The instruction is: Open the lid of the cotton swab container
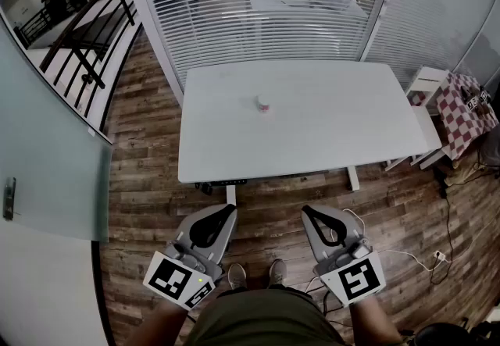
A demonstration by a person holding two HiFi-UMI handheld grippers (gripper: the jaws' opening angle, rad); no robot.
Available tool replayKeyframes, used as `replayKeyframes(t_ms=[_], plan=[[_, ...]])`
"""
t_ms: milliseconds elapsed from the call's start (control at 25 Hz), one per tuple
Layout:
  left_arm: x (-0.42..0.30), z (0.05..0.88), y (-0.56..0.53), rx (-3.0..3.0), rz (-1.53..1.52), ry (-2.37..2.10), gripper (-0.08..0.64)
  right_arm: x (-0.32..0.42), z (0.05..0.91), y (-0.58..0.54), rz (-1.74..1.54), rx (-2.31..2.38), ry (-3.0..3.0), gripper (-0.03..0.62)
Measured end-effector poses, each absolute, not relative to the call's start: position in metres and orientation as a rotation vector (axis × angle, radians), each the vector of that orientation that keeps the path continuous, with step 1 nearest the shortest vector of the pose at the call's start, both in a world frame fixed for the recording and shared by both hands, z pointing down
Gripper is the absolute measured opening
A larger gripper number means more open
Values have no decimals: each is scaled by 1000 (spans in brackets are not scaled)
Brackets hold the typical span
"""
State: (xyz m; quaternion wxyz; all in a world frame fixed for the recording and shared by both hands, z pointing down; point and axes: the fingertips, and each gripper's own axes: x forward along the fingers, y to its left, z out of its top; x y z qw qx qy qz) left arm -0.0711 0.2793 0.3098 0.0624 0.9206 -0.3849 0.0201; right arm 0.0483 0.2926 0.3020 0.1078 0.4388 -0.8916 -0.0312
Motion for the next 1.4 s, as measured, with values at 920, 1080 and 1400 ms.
replayKeyframes(t_ms=[920, 1080, 1400], plan=[[-20, 318, 302, 2737, 89, -1286, 11, 118, 313, 299, 16, 1299, -2647, 9], [-14, 321, 306, 2722, 99, -1312, 11, 126, 318, 302, 27, 1271, -2676, 9], [-9, 325, 303, 2710, 109, -1331, 11, 133, 323, 298, 31, 1252, -2677, 9]])
